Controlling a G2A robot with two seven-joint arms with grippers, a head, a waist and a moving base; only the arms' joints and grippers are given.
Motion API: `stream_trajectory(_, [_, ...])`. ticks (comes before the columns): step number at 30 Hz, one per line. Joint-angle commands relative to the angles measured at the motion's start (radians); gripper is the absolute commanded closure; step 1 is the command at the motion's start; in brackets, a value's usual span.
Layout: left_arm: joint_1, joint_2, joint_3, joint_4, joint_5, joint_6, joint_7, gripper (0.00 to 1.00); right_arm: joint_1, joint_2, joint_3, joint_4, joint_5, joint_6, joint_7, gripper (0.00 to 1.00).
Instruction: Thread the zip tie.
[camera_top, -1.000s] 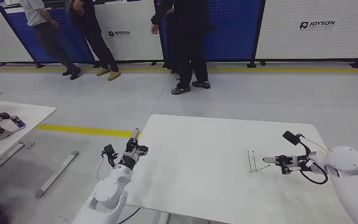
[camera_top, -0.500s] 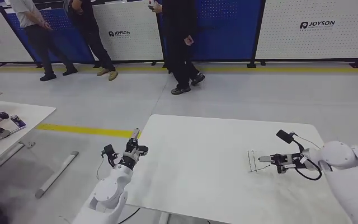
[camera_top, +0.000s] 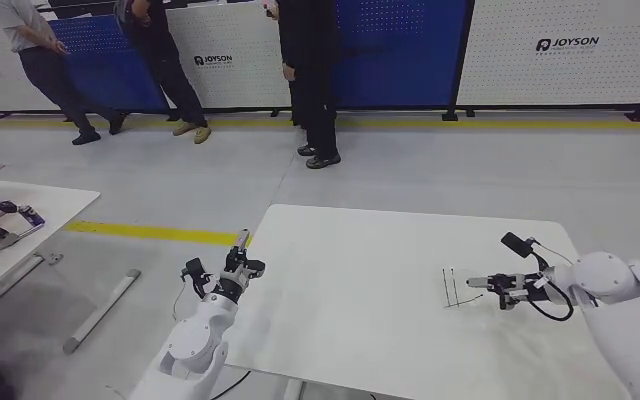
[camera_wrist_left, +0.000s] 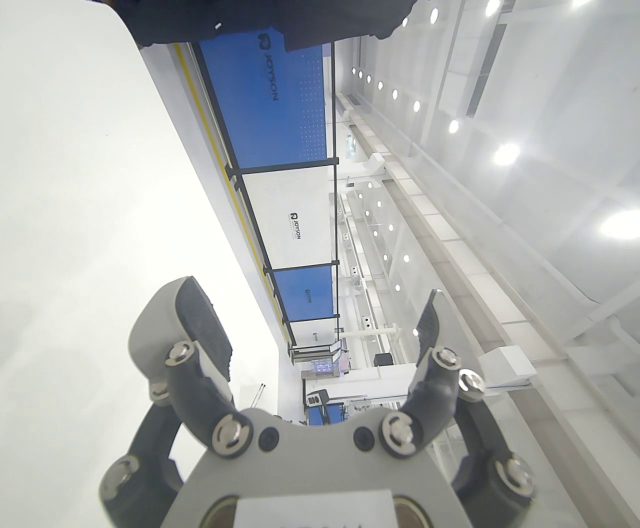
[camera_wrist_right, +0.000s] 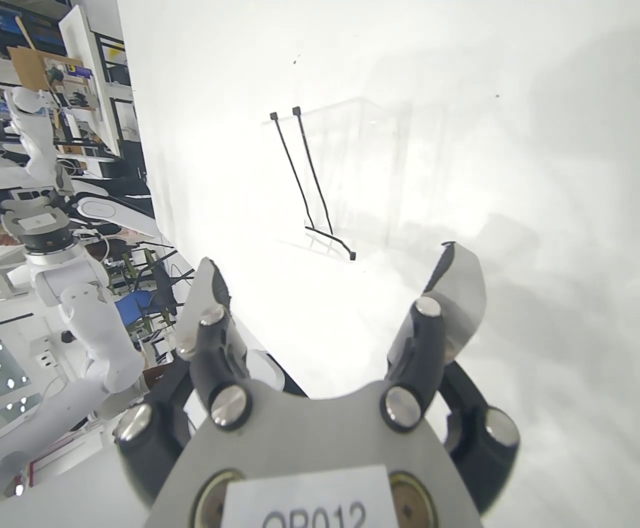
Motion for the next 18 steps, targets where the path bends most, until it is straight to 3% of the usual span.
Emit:
stream_trajectory(1, [0.000,0.000,0.000,0.000,0.000,0.000,0.000,0.00,0.004,0.001,-0.002,0.008,-0.006,0.005,0.000,0.76])
stream_trajectory(4, [0.000,0.000,0.000,0.000,0.000,0.000,0.000,0.00,0.013,0.002,-0.007,0.019,-0.020,0.020,-0.006,0.86])
stream_trajectory(8, [0.000,0.000,0.000,0.000,0.000,0.000,0.000,0.00,0.024,0.000,-0.026,0.021,-0.048,0.052,-0.013,0.88])
stream_trajectory(10, [0.000,0.000,0.000,0.000,0.000,0.000,0.000,0.00,0.031,-0.003,-0.039,0.020,-0.056,0.061,-0.010,0.75])
stream_trajectory(14, [0.000,0.000,0.000,0.000,0.000,0.000,0.000,0.00,0.037,-0.008,-0.058,0.020,-0.057,0.060,-0.007,0.81])
stream_trajectory(18, [0.000,0.000,0.000,0.000,0.000,0.000,0.000,0.00,0.042,-0.009,-0.063,0.027,-0.052,0.057,-0.009,0.76])
